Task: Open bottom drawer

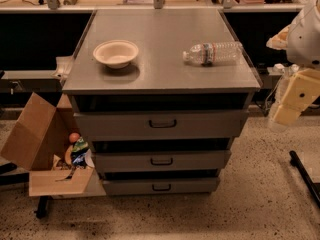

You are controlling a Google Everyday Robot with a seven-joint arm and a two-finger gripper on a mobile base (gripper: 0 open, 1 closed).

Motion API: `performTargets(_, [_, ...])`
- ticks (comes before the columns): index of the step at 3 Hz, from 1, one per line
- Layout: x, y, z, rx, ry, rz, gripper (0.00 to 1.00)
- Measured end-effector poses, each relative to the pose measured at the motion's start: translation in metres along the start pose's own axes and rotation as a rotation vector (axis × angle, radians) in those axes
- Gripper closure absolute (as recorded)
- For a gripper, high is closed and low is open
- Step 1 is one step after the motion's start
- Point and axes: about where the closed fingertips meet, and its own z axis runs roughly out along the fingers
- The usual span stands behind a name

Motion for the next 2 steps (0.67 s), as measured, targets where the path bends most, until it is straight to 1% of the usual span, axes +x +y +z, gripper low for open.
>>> performTargets(1, [0.0, 0.0, 0.0, 0.0, 0.0, 0.0, 0.0])
performTargets(2, [-0.006, 0.019, 0.046, -0.035, 0.046, -0.09, 0.0])
